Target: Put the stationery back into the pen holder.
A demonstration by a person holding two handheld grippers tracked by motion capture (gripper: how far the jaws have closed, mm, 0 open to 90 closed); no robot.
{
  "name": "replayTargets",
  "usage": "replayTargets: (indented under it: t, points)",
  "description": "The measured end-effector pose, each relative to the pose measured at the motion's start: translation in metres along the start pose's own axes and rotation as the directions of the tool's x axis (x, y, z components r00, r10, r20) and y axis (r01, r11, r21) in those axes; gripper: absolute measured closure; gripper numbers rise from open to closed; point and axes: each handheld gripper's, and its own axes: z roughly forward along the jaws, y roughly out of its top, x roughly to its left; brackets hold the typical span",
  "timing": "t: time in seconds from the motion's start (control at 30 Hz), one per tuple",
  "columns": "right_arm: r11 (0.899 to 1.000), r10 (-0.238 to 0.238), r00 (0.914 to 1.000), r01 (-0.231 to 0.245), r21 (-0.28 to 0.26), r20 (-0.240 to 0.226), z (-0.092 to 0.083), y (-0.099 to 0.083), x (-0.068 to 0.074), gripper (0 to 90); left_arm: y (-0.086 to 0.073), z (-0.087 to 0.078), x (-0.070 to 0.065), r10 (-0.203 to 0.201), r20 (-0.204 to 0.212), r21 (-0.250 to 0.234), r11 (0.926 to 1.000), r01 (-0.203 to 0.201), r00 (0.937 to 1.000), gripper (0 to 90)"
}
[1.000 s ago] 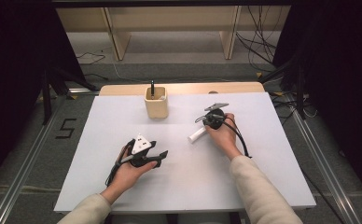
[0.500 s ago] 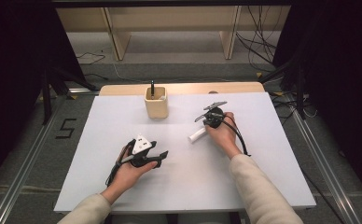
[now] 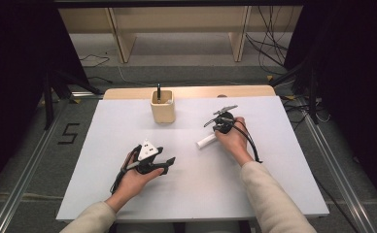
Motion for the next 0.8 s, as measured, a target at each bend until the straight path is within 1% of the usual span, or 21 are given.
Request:
replayTargets:
  t: [0.13, 0.3, 0.47, 0.57, 0.8]
  points:
    - [1.0, -0.002, 1.0, 0.002, 0.019, -0.006, -0.002, -0.001, 0.001, 90.0, 0.0, 0.0, 0.0, 0.0, -0.001, -0.001, 1.0, 0.0, 1.0, 36.6]
    - [0.999, -0.005, 0.9999, 0.006, 0.047, -0.012, 0.001, -0.006, 0.002, 90.0, 0.0, 0.0, 0.0, -0.001, 0.0, -0.003, 1.0, 0.001, 1.0, 36.6]
    - [0.999, -0.001, 0.9999, 0.001, 0.051, -0.015, 0.001, -0.009, 0.001, 90.0, 0.0, 0.0, 0.0, 0.001, 0.0, 0.0, 1.0, -0.001, 1.0, 36.7]
    - [1.0, -0.004, 0.9999, 0.004, 0.03, -0.01, 0.0, -0.008, 0.0, 90.0, 0.0, 0.0, 0.0, 0.001, 0.0, -0.001, 1.0, -0.001, 1.0, 36.7]
    - [0.999, -0.003, 0.9998, 0.003, 0.042, -0.017, -0.003, -0.01, 0.001, 90.0, 0.0, 0.0, 0.0, 0.001, 0.001, -0.003, 1.0, -0.001, 1.0, 36.7]
